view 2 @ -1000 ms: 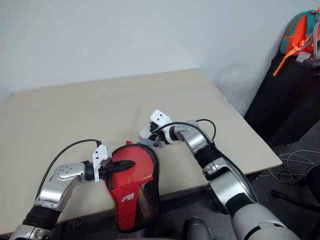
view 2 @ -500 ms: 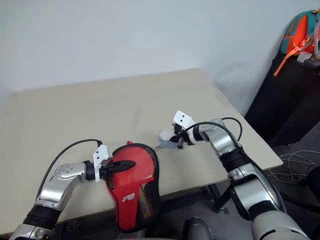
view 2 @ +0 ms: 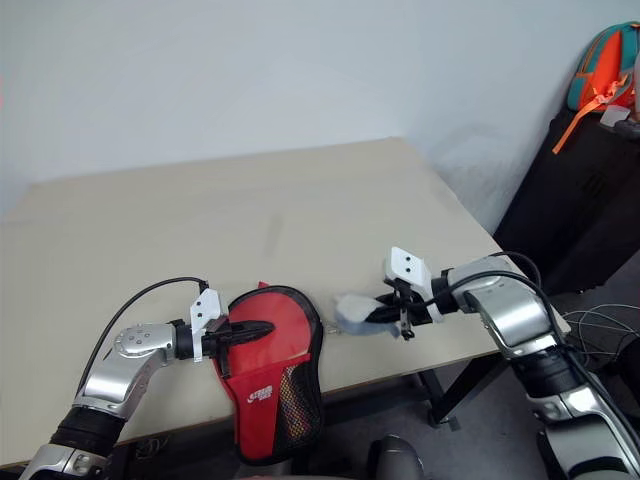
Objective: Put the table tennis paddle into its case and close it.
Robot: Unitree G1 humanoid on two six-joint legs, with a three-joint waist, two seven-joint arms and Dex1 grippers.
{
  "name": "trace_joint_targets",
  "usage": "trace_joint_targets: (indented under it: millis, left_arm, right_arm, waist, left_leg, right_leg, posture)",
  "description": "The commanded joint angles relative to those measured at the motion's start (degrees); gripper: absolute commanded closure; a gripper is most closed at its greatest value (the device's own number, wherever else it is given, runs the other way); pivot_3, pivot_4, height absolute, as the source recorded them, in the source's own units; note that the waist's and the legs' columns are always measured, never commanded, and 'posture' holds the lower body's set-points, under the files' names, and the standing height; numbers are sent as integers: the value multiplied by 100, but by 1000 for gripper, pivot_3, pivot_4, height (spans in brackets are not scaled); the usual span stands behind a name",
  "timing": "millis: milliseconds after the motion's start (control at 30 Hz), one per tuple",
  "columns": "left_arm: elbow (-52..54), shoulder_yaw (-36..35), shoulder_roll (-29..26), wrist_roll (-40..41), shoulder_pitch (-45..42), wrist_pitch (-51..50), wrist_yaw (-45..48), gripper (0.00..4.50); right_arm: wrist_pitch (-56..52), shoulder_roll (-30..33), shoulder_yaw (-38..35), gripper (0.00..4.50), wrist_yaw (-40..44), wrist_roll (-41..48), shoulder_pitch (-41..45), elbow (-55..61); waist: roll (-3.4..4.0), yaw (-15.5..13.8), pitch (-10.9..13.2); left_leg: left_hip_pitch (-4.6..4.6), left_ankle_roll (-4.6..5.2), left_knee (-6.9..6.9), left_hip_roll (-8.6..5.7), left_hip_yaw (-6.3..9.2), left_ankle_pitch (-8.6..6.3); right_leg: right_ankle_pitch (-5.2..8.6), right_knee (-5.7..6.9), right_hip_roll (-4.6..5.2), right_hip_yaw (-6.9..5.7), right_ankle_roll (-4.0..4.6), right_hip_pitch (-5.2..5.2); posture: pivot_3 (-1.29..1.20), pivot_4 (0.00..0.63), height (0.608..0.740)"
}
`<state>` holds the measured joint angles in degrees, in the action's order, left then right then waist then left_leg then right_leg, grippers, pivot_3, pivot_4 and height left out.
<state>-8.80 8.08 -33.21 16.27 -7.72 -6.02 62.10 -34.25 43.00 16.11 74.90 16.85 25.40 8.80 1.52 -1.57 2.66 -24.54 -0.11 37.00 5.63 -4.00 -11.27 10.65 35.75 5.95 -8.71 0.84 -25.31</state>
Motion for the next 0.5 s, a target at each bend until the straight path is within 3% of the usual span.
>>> trace_joint_targets:
  millis: [33,500]
  left_arm:
    - [-353,236,-13,-295,143,-171,18,4500]
    - [-339,223,-19,-294,165,-191,7,4500]
  right_arm:
    - [-113,358,-248,4169,373,434,-163,581]
    - [232,1361,-62,4169,1102,862,-1063,1526]
  waist:
    - [-2,-4,1]
    - [-5,-91,4]
  left_leg:
    - [0,0,1,0,2,0]
    - [-11,38,89,-14,6,-92]
  right_leg:
    - [0,-1,0,0,0,0]
    - [4,-10,18,-1,-7,19]
  posture:
    - [0,0,706]
    - [0,0,706]
